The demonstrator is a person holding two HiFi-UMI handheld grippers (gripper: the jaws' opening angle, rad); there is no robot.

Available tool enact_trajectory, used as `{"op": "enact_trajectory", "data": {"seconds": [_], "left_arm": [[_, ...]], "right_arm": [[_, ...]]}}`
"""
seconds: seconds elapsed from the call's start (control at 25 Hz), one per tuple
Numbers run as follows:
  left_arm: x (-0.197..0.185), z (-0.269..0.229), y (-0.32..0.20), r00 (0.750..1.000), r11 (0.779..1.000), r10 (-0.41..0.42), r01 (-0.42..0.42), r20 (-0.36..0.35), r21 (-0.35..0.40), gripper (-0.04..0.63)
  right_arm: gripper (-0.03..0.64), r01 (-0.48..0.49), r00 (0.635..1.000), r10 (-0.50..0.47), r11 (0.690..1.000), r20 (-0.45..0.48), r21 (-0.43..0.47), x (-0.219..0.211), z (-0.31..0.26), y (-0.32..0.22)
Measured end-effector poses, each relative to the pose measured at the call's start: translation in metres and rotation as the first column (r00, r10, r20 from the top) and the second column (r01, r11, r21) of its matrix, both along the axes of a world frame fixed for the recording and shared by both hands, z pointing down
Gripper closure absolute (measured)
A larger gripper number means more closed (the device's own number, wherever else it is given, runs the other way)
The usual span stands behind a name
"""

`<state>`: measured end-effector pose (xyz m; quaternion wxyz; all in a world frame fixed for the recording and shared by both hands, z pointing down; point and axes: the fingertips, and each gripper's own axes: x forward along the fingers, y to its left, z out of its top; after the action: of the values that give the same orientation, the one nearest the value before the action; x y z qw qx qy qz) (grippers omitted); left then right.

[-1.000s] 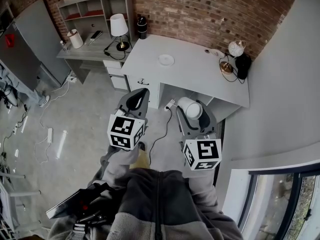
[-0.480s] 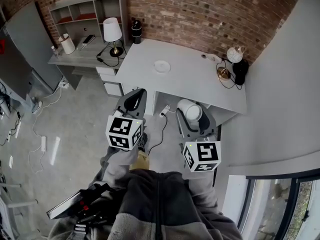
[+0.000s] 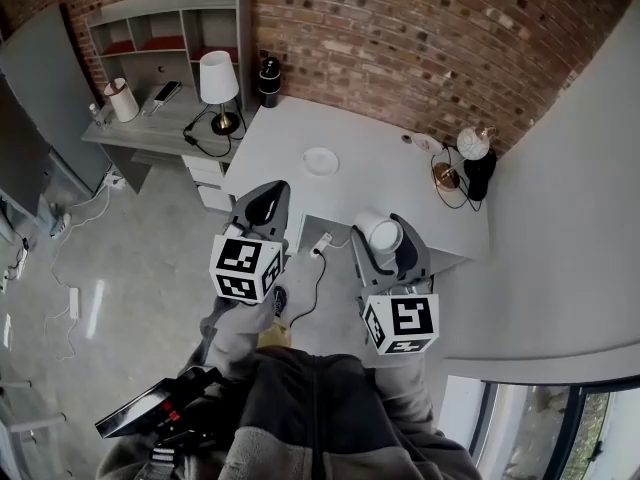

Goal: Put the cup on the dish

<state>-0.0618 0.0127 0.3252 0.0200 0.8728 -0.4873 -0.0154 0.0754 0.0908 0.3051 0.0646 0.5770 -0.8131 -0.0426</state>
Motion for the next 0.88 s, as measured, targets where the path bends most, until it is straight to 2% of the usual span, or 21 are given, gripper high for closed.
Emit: {"op": "enact_trajectory", "data": {"seconds": [0.52,0.88], "left_arm": [[-0.001,-0.003,-0.127,0.998,0.998,0.057,-0.056,0.034,-0.025,0.591],[-0.008,-0.015,-0.214,0.995,0.996,0.091,-0.090,0.032,-0.019,0.591]], "right_arm": [[0.351,-0.004,1.000,0.003,0.997,-0.013,-0.079,-0.020,0.010,-0.134],[0.353,-0.021,1.000,0.020,0.997,-0.012,-0.077,-0.036,-0.001,-0.216]]}}
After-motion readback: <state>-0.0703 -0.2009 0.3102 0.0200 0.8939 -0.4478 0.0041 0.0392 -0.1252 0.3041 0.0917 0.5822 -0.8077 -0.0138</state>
